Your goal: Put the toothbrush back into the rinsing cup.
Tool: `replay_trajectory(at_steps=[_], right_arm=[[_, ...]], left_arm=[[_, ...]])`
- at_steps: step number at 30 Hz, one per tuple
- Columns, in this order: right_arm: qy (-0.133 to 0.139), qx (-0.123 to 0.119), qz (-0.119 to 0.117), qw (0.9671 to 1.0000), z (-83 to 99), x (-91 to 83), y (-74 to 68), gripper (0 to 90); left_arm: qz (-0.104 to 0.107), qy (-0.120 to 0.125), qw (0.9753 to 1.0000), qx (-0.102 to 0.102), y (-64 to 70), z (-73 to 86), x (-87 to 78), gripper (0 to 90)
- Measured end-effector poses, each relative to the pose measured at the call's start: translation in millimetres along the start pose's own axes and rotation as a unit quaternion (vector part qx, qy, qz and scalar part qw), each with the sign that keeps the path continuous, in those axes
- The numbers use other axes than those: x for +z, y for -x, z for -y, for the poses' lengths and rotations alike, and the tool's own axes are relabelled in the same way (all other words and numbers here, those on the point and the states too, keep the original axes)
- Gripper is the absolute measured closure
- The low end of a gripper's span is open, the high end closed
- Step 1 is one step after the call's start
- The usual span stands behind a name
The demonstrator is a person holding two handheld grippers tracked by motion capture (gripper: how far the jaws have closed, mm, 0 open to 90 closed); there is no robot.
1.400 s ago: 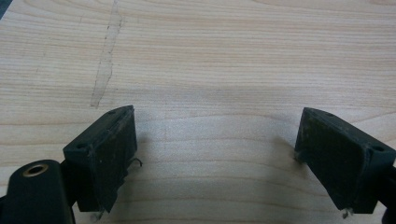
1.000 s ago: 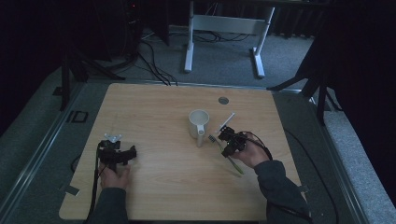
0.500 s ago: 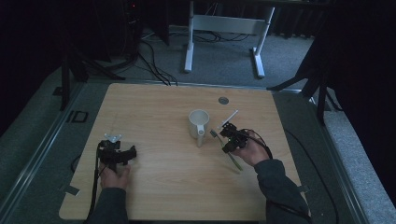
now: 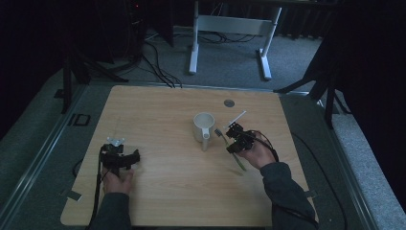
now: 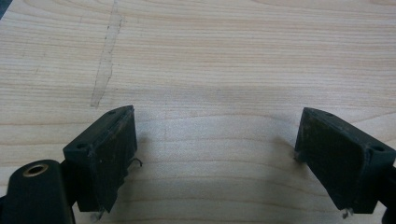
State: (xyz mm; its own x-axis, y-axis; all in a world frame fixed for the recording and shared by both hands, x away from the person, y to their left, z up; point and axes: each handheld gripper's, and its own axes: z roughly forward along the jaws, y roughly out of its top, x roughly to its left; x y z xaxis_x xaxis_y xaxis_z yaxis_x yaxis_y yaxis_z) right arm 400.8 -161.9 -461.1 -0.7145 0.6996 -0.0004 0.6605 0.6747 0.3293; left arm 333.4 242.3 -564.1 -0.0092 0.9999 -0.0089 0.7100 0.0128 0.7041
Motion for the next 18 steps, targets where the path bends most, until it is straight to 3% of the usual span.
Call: replay_trajectory(at_steps=[6, 18], right_arm=[[0.012, 0.004, 0.003, 0.9999, -1.5, -0.9, 3.2, 81.8], [0.057, 0.036, 0.015, 0.9976, -1.7, -6.3, 15.2, 81.8]], left_arm=[[0.0, 0.0, 1.0, 0.0, 0.0, 0.0, 0.0, 13.3], [0.0, 0.0, 1.0, -0.001, 0.1, 0.0, 0.1, 13.3]])
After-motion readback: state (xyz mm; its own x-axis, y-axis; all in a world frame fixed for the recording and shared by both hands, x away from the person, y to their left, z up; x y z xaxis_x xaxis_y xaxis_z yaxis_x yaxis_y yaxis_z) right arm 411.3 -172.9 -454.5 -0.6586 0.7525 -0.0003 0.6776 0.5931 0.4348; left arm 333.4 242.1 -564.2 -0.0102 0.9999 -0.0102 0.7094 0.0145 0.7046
